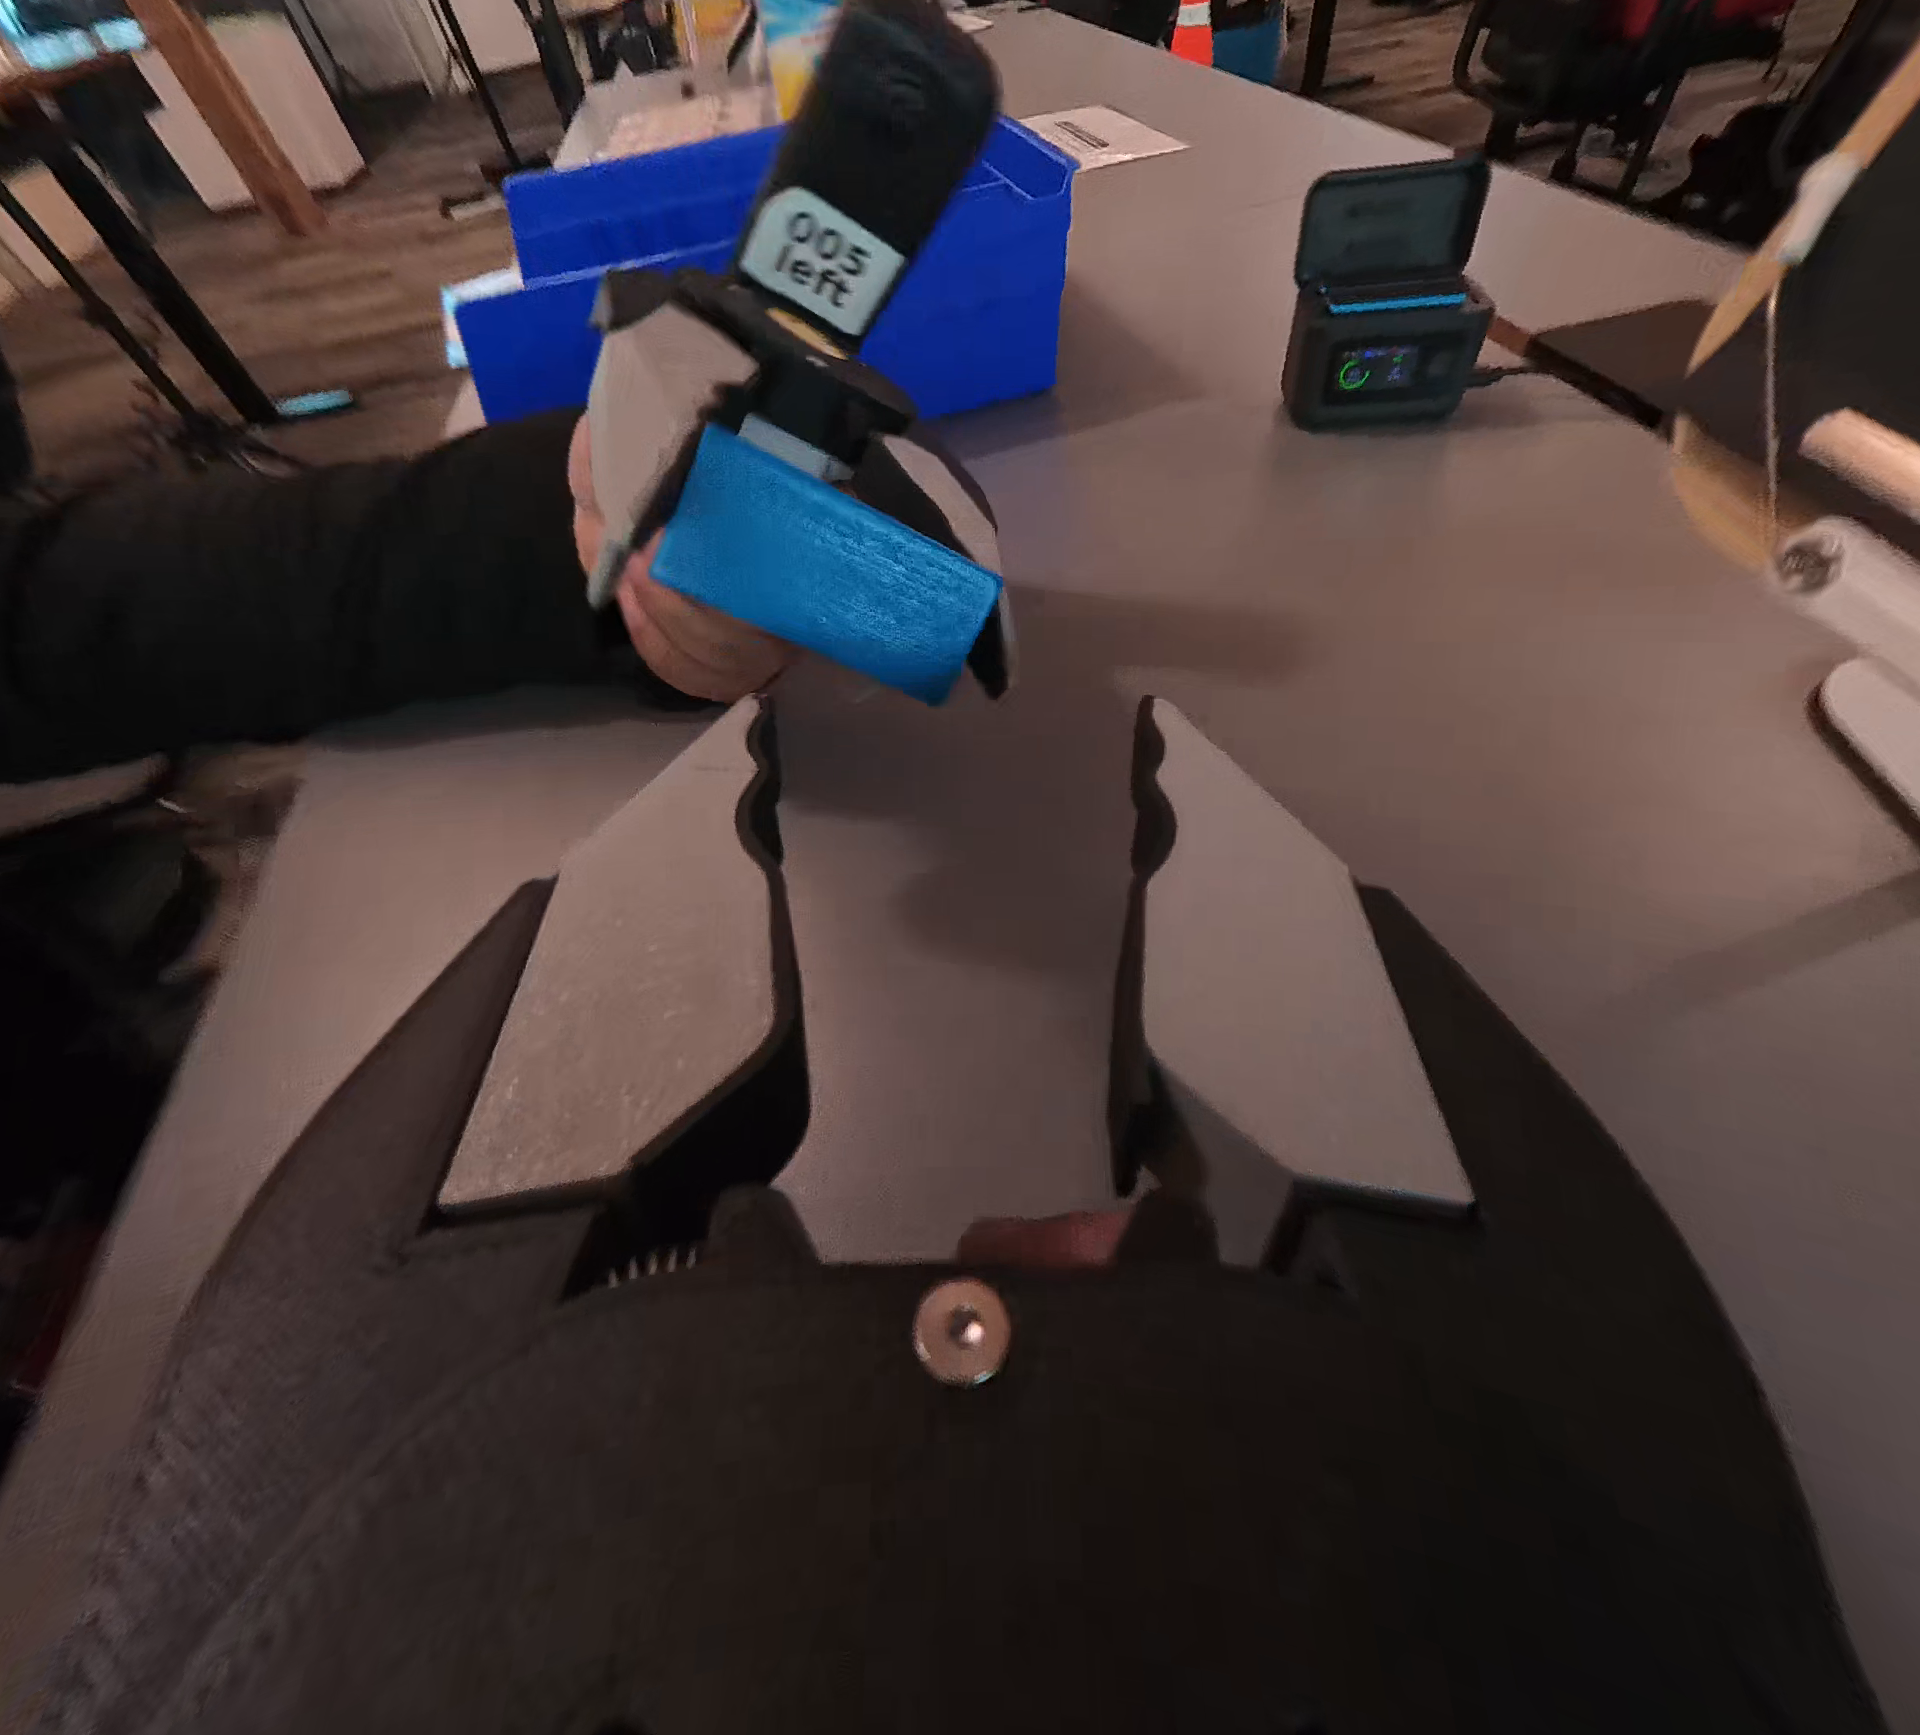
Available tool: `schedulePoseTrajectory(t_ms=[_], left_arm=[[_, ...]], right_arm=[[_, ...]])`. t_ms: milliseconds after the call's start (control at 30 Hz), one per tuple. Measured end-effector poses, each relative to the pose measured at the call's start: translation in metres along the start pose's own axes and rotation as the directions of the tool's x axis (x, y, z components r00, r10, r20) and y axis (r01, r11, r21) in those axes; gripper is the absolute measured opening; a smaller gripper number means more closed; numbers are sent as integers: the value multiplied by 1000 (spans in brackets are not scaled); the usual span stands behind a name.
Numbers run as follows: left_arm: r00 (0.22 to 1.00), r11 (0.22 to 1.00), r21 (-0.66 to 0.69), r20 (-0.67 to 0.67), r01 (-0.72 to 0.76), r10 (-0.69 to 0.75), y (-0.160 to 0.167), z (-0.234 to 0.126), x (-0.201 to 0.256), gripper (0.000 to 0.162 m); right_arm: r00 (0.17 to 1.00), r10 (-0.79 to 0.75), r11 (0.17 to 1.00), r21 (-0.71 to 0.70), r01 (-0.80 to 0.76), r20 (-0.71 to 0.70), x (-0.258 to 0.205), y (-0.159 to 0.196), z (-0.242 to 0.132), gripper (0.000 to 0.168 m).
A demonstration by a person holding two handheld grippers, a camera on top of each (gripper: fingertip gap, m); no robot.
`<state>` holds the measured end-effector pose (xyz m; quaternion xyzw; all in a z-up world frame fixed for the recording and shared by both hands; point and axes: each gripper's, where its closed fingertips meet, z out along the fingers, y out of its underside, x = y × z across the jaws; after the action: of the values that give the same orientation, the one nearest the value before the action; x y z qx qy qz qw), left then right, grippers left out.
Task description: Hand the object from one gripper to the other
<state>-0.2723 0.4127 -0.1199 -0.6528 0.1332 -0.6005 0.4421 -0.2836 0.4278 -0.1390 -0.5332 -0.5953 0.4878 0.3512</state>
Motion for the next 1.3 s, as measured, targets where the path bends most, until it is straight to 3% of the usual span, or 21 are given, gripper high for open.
schedulePoseTrajectory(t_ms=[67,167,333,533,700,800,867,933,967,1033,1067,1100,1167,1200,1300], left_arm=[[991,993,-1,-54,121,-121,2,1,0,68],[986,986,-49,-37,158,-160,11,5,-5,68],[986,983,-99,-35,157,-162,22,13,-2,68],[981,983,-72,-90,166,-172,17,16,6,69],[995,997,-24,-71,75,-77,6,11,8,75],[990,992,-39,74,-118,121,0,4,-4,73],[948,960,-74,156,-269,277,0,2,-6,83],[847,885,-186,259,-428,464,3,1,-18,76],[736,805,-266,326,-531,593,2,-1,-27,77],[441,571,-390,375,-723,815,-3,-2,-30,87],[305,447,-411,368,-794,879,-4,0,-23,79],[181,326,-440,339,-837,923,-1,1,-18,71],[-27,133,-552,273,-823,962,6,2,-23,72],[-81,80,-589,242,-804,967,10,3,-27,76],[-128,13,-593,196,-805,972,19,9,-27,80]], right_arm=[[988,-152,988,-19,151,-41,-7,-2,2,67],[928,-356,934,-78,349,-109,-18,-1,6,63],[880,-459,885,-144,442,-121,-24,8,16,41],[891,-436,900,-72,430,-124,-27,-2,14,36],[955,-253,966,10,258,-155,-10,-15,3,31],[990,-54,995,78,65,-127,5,-18,-5,30],[994,67,993,106,-58,-86,11,-17,-9,31],[983,185,976,116,-184,0,11,-15,-11,31],[966,251,960,115,-257,67,7,-15,-11,31],[920,352,922,105,-373,171,1,-15,-11,31],[898,391,906,85,-414,203,0,-12,-11,31],[875,425,892,58,-449,233,-3,-9,-11,31],[830,483,862,17,-507,277,-7,-4,-12,31],[809,506,848,0,-530,298,-8,-3,-12,31],[746,560,812,-62,-580,361,-17,1,-14,31]])
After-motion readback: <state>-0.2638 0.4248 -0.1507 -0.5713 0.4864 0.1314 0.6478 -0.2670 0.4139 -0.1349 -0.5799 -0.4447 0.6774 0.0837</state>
